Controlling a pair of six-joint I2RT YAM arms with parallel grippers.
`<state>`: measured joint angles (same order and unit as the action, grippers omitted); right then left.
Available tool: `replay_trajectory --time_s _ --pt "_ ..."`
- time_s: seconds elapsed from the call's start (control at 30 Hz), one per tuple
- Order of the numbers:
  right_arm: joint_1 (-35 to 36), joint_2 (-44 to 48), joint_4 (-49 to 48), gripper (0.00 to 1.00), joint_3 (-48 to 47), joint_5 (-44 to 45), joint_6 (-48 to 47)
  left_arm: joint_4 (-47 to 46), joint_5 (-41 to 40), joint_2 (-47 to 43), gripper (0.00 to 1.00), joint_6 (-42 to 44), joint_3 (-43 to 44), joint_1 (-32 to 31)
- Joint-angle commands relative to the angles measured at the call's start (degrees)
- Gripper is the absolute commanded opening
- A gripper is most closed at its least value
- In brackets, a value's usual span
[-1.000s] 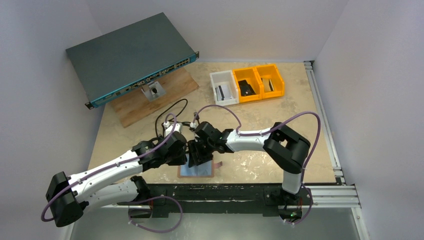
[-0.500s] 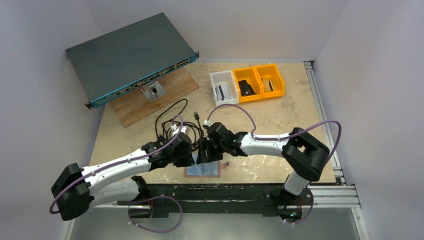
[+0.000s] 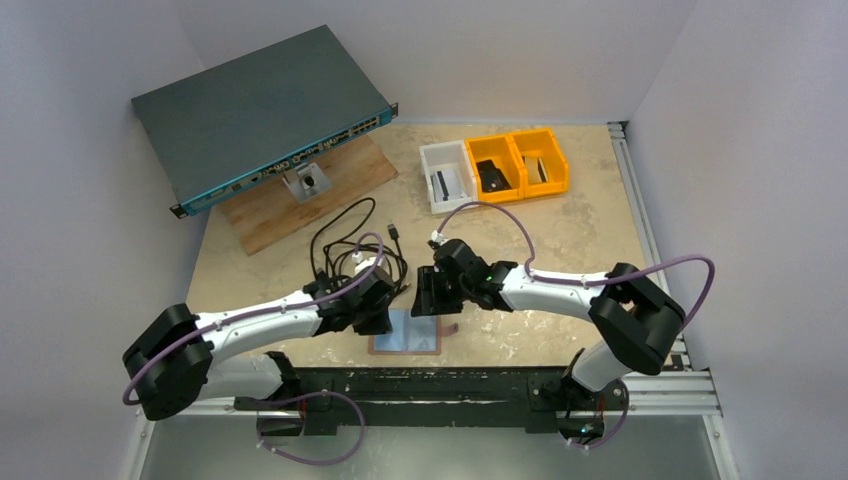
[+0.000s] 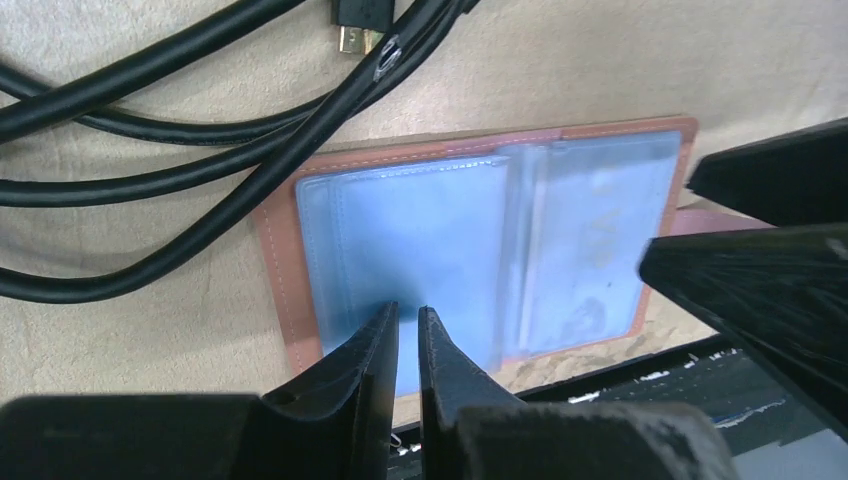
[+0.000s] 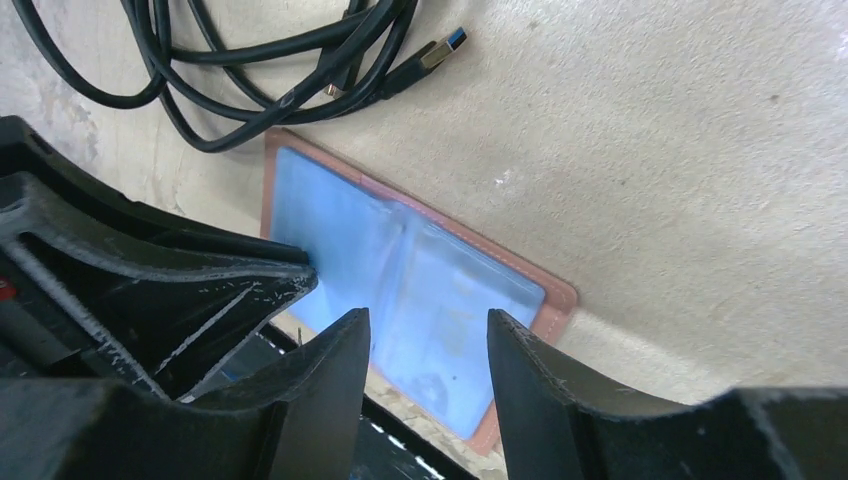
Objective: Take the credit cards out of the card holder
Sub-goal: Remove the credit card from the card holder.
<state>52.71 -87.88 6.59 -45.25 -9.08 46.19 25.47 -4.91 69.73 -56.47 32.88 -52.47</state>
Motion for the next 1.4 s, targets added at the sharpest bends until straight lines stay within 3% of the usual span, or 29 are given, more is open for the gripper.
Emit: replay_trajectory --time_s 0.0,0.17,0.3,1.03,1.37 --pt "-0.1 2.1 2.2 0.45 0.2 4.6 -2.6 0.5 -1.8 2.0 0.11 0.0 -0.1 0.2" --pt "0.2 0.1 2.9 0.27 0.0 5.8 -2.8 0.2 -1.7 4.7 0.03 0.3 0.6 0.2" --pt "0.5 -0.8 4.5 0.20 -0.7 7.8 -3.4 -0.5 -1.2 6.2 0.00 0.1 0.7 0.2" --pt "4.3 -6.9 0.4 0.16 -3.5 -1.4 -3.2 0.3 -0.6 4.4 0.00 2.0 2.0 0.2" --pt "4.2 -7.8 -1.6 0.16 -2.3 -2.7 -2.1 3.3 0.6 -3.7 0.28 7.1 6.4 -1.3"
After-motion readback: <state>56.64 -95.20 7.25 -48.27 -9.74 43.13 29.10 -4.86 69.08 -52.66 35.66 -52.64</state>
